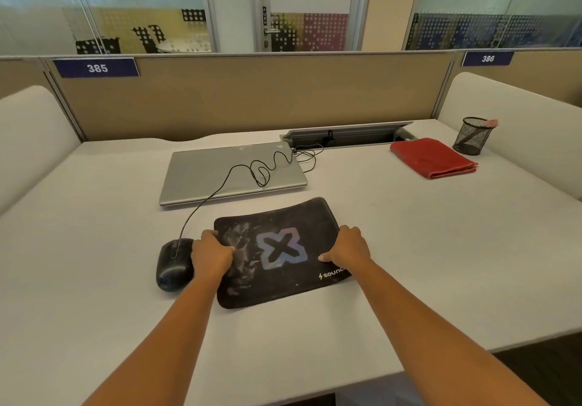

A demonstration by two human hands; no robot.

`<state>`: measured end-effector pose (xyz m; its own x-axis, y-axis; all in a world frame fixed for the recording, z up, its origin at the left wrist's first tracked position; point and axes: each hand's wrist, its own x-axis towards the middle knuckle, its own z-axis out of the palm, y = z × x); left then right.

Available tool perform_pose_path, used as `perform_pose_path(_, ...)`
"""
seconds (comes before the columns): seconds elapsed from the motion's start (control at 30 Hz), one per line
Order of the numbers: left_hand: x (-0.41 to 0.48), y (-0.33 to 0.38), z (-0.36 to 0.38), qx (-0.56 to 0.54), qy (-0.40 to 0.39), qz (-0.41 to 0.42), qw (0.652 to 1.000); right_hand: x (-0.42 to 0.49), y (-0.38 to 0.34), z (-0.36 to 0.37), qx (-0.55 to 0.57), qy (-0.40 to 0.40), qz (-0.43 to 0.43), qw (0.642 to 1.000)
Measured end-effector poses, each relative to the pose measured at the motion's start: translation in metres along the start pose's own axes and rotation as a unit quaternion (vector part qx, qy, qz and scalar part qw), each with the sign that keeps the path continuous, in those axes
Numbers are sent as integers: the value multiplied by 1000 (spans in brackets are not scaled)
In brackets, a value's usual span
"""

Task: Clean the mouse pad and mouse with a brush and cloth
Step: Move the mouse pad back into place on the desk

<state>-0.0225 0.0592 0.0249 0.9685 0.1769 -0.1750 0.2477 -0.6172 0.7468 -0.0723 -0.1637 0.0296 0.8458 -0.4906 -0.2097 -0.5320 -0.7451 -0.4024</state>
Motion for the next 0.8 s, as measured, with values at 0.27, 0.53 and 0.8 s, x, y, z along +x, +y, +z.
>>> perform_pose_path(0.27, -2, 9, 1, 17, 19, 48, 999, 3, 0, 2, 42, 9, -31, 999)
perform_pose_path(0.53, 1, 62, 17, -91, 26, 63, 994, 38, 11, -42, 112, 77, -52, 989)
perform_pose_path(0.8, 16, 127, 98, -153, -62, 50, 985, 114, 82, -97, 118, 122, 11, 985)
